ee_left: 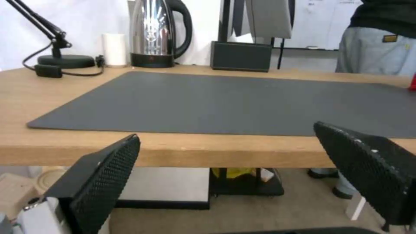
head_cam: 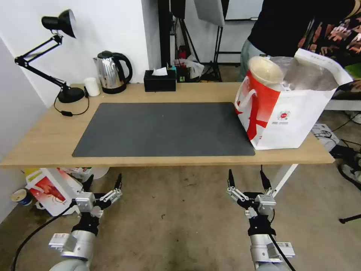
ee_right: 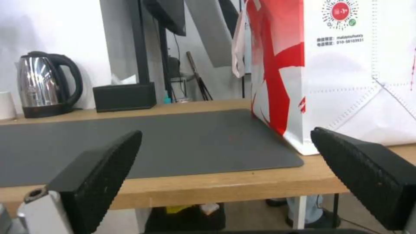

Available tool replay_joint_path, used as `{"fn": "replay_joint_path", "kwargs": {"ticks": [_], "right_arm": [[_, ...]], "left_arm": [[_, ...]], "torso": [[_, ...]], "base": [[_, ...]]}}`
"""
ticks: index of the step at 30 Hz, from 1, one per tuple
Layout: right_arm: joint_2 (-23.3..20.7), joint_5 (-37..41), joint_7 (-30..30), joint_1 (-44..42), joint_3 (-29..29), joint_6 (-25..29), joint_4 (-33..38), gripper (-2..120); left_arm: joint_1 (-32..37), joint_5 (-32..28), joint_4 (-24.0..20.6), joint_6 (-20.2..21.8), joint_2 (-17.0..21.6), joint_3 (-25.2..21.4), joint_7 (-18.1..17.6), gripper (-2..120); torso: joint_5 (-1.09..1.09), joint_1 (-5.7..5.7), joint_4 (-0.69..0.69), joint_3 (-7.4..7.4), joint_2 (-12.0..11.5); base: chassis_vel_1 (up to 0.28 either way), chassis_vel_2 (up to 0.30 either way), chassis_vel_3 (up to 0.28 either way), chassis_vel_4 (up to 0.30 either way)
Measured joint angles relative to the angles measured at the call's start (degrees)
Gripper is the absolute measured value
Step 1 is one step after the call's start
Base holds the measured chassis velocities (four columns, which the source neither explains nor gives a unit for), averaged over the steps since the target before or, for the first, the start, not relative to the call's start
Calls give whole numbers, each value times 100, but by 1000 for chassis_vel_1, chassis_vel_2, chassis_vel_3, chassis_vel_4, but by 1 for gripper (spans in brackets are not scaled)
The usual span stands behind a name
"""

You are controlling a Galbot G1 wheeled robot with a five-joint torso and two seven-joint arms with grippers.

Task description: Pick up the trash from the table and place it into the takeout bag.

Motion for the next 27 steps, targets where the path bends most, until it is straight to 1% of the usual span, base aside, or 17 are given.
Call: {"fn": "replay_joint_path", "kwargs": {"ticks": [8,14,18,27], "right_arm": [[0,0,0,0,0,0,0,100],[0,0,0,0,0,0,0,100],[0,0,0,0,0,0,0,100],[0,0,0,0,0,0,0,100]], "left_arm": [[-75,68,8,22,28,141,-42,100],[-113,101,23,19,12,162,-64,100],[-124,103,28,18,14,171,-155,100],[-128,83,19,24,14,167,-184,100]], "torso": [[0,0,0,0,0],[0,0,0,0,0],[0,0,0,0,0],[0,0,0,0,0]], "base": [[0,0,0,0],[0,0,0,0],[0,0,0,0],[0,0,0,0]]}}
